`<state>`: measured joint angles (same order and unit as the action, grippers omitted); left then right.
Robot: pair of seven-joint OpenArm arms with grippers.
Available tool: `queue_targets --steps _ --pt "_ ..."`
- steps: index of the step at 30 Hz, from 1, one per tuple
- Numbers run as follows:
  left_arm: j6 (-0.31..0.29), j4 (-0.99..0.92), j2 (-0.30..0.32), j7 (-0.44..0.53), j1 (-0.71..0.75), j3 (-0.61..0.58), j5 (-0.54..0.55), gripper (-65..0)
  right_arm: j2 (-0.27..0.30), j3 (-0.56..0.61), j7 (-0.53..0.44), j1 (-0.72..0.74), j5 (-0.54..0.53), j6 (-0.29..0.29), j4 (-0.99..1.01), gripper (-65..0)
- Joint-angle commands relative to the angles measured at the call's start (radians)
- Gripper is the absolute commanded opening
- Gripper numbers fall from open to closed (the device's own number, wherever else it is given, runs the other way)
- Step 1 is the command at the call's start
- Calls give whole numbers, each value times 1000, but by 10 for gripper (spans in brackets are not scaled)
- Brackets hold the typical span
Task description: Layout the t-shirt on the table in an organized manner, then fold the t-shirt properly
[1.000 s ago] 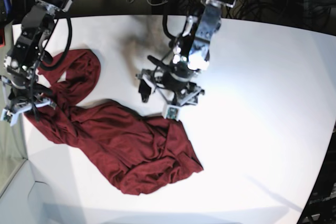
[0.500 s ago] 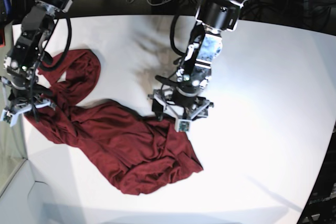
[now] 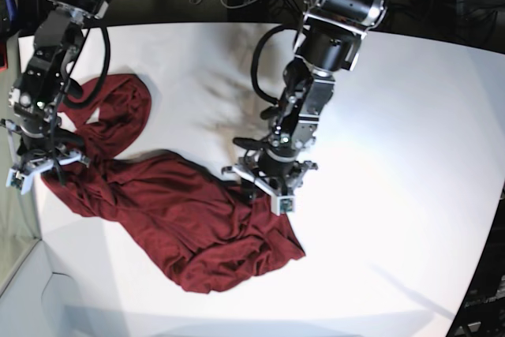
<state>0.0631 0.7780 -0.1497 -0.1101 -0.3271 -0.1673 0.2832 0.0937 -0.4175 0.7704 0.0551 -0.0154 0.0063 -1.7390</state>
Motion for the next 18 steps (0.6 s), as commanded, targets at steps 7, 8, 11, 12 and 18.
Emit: queue_targets --steps 7,8,11,12,18 --pt "4 47 -7 -79 12 -2 61 -640 11 -1 -25 18 1 1 -17 -650" --pt "7 87 -7 -81 15 -2 72 -650 11 -1 -25 18 1 1 -17 -650" --pt "8 234 19 -171 32 -2 104 -645 13 -1 -25 19 1 1 -19 -650" --pt "8 292 32 -216 33 -1 115 -646 13 -1 -25 27 1 1 -20 -650" --pt "10 558 141 -399 -2 4 182 -647 13 -1 -25 48 1 1 -23 -650"
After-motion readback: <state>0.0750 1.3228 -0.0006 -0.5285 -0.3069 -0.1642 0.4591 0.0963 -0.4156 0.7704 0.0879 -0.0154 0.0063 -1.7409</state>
